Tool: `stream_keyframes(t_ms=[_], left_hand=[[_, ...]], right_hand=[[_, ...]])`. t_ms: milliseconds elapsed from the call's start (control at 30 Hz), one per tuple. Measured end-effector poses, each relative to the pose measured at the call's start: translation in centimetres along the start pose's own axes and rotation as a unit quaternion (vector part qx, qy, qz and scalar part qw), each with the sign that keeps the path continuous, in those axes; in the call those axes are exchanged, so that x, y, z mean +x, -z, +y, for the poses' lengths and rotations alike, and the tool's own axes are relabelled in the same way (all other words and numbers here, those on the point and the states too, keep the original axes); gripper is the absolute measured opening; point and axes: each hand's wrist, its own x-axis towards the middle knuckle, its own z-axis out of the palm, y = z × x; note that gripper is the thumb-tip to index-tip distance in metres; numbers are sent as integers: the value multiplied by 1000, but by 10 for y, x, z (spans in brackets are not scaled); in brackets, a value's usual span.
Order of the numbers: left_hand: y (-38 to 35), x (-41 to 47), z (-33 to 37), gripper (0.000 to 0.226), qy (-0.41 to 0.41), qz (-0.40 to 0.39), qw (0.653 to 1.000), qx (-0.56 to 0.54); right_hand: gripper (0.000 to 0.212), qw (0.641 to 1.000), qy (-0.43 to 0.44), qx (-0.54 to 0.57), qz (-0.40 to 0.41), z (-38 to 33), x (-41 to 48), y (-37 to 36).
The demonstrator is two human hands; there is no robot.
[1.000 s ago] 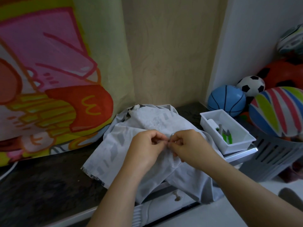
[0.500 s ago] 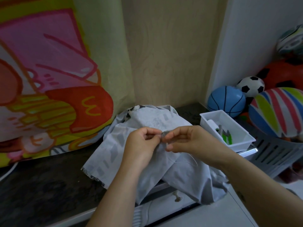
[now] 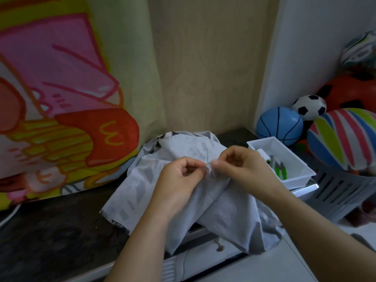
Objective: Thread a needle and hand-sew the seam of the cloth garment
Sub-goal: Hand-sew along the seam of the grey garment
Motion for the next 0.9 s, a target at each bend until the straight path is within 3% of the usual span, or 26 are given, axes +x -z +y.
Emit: stream_keyframes(t_ms=[67, 167, 267, 367, 467, 500, 533, 600, 633, 667, 733, 900], left_hand=[[2, 0, 0, 7, 3, -19, 1000, 4], [1, -2, 2, 10, 3, -61, 998, -3], [1, -4, 3, 11, 0, -91, 996, 13], [1, -4, 5, 12, 8, -92, 996, 7], [0, -5, 8, 12, 18, -96, 995, -2], [-1, -5, 8, 12, 22, -97, 995, -5], [-1, -5, 9, 13, 26, -98, 995, -9], [-1, -5, 10, 13, 37, -98, 994, -18], [-1, -5, 10, 13, 43, -96, 994, -21], [0, -5, 11, 12, 48, -94, 994, -21], [1, -5, 10, 11, 54, -92, 994, -15], [3, -4, 9, 13, 62, -98, 993, -6]], right_hand=[[25, 998, -57, -17, 7, -2, 3, 7], [26, 991, -122, -28, -52, -2, 4, 8], [15, 988, -117, 36, -93, -4, 2, 8], [18, 978, -131, 158, -36, -4, 7, 9], [20, 872, -208, 439, 57, -2, 15, 16], [21, 853, -203, 474, 77, 0, 17, 20], [22, 859, -184, 470, 88, 2, 19, 22], [23, 937, -113, 311, 116, 6, 17, 23], [22, 974, -69, 168, 133, 7, 14, 22], [21, 989, -23, 35, 142, 10, 12, 22], [22, 984, 31, -118, 130, 20, 12, 23], [24, 968, 29, -206, 140, 39, 19, 37]])
